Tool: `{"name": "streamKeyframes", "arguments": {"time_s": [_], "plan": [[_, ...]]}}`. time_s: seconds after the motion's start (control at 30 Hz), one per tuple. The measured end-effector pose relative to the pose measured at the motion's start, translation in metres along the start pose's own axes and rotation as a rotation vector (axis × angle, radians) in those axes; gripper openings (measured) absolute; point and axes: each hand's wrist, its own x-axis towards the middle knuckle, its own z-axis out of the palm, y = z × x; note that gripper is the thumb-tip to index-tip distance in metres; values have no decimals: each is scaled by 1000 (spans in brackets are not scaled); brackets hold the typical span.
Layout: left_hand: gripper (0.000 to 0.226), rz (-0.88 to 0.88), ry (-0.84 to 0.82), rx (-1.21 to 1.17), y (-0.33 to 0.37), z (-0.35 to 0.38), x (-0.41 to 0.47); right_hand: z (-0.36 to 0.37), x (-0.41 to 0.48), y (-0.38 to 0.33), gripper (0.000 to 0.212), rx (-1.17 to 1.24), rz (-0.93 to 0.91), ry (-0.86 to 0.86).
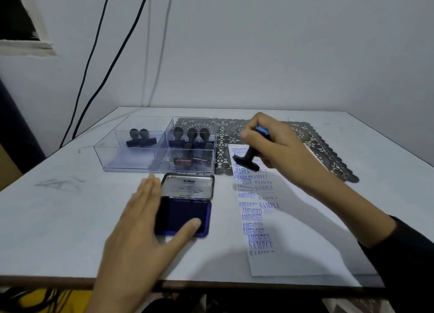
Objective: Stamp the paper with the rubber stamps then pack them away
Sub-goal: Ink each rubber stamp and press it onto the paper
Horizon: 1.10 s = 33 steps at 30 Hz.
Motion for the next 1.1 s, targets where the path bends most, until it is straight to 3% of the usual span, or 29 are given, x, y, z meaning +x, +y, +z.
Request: {"name": "streamKeyframes", "arguments": {"time_s": [0.2, 0.4, 0.63, 0.87, 1.1], "plan": [[124, -151, -119, -24, -28, -19, 9, 44, 10, -15, 8, -142, -36, -250], [126, -143, -144, 21, -30, -16, 8, 70, 25, -21, 11, -336, -63, -550], [127, -127, -151, 96, -30, -16, 8, 84, 29, -21, 9, -558, -151, -781], [127, -85, -183, 239, -36, -11, 9, 100, 17, -2, 25, -602, -207, -559], [127, -53, -165, 258, -35, -10, 11, 109, 0, 1, 24, -611, -319, -421]]}}
